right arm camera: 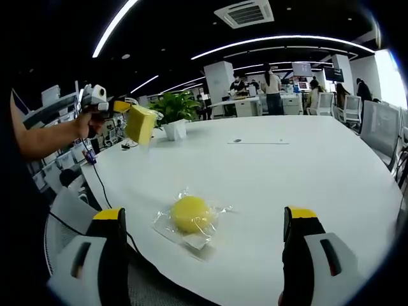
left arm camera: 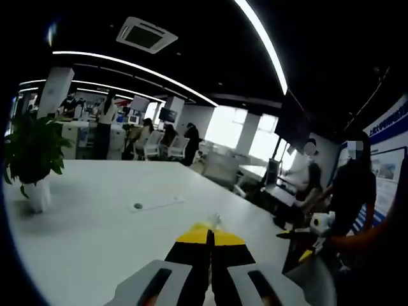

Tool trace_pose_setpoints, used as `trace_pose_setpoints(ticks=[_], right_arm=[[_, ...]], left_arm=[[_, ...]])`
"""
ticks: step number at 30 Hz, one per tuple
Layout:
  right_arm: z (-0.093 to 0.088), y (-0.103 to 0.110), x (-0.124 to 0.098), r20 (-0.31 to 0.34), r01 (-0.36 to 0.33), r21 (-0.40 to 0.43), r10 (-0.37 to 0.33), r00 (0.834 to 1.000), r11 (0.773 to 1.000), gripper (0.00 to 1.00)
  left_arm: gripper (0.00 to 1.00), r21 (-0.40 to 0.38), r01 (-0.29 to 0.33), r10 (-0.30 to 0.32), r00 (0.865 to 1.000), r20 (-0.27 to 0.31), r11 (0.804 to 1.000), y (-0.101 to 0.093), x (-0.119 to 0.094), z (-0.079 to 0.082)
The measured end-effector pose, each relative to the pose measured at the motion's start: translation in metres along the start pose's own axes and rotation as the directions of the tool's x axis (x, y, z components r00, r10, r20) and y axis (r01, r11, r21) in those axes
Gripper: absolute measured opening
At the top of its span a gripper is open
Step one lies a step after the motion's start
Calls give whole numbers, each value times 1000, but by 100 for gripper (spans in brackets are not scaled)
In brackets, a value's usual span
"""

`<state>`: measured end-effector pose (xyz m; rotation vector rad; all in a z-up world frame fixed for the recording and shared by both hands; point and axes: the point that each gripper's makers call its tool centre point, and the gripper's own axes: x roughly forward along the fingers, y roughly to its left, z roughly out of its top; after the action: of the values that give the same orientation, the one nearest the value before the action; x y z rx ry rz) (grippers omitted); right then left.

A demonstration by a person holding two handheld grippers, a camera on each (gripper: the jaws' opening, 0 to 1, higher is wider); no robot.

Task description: Compare the silicone blocks by pressing each to a similar depth, holding the contact briefly, and releasing to observe deformation and rebound differences across the visible hardness samples.

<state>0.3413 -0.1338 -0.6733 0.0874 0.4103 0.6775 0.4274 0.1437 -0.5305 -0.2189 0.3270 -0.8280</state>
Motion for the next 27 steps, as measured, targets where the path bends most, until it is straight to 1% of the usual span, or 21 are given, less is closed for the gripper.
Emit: trace_pose_setpoints(ticks=[5, 10, 19, 27], right_arm=[[6, 3, 1, 9, -7, -8, 7, 1000, 1000, 96], [14, 5, 2, 12, -18, -25, 18, 1000, 1000, 96], [26, 8, 10, 15, -41, -60, 42, 999, 997, 96], [47, 19, 20, 26, -84, -103, 87, 996, 991, 96]], left_arm=[[0, 2, 11, -11, 1000, 9, 1000, -4, 0, 4], [0, 18, 30, -31, 999, 27, 999, -15, 0, 13], [0, 33, 71, -72, 996, 44, 997, -31, 1, 22], [0, 67, 110, -114, 991, 65, 992, -51, -3, 39]])
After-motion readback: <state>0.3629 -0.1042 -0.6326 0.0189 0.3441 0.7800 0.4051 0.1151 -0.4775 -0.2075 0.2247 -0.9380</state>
